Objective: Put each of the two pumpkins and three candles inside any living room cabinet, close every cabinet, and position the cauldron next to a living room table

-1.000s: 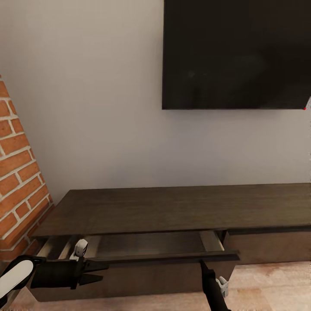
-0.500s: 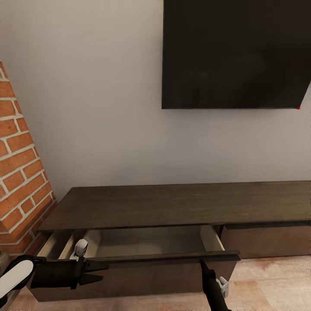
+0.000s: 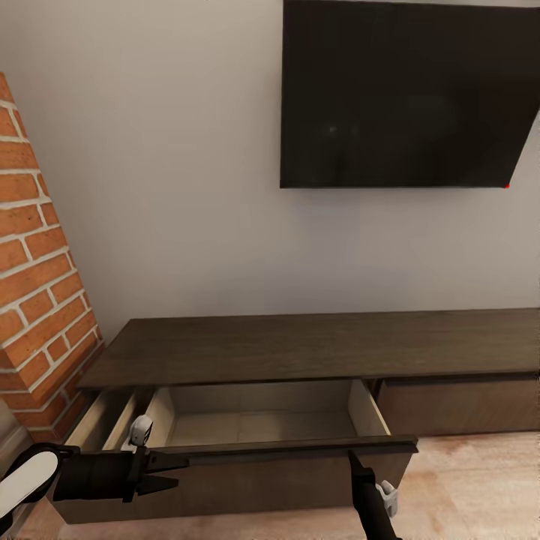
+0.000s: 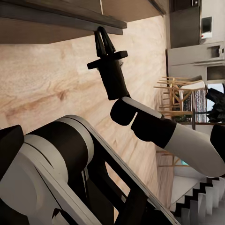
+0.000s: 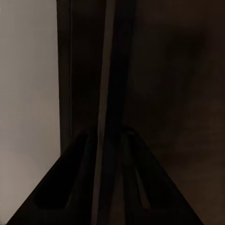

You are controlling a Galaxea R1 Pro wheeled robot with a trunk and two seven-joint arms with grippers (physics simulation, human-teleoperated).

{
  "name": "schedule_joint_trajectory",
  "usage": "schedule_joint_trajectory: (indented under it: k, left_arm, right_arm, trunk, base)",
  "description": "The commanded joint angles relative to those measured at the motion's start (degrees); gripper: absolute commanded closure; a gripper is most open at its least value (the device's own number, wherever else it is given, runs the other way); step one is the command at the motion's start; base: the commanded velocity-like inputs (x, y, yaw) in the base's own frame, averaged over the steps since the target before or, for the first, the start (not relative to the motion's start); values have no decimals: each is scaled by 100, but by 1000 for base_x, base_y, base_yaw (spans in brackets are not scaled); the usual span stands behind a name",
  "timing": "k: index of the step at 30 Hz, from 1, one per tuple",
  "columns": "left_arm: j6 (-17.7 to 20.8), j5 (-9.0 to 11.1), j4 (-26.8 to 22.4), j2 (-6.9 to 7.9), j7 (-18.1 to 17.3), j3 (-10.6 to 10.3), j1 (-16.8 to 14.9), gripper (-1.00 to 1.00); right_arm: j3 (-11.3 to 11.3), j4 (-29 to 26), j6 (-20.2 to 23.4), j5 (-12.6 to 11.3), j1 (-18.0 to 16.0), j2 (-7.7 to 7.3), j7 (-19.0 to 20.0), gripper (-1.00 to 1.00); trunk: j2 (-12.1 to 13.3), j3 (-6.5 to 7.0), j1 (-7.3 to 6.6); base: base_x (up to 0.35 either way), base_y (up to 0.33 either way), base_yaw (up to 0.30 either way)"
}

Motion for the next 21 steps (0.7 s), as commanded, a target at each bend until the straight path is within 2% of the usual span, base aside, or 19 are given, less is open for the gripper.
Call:
schedule_joint_trajectory:
  k: [1,21]
  left_arm:
    - [1,-26,6,4,-45,-13,-8,-100]
    - [1,-26,8,4,-45,-13,-8,-100]
  right_arm:
    - [197,-10,-61,56,-5,4,52,100]
    - [197,-10,-73,63,-6,4,52,100]
  trunk:
    - [-3,-4,-4]
    - [-3,-4,-4]
  base:
    - [-100,0,0]
    - [-70,0,0]
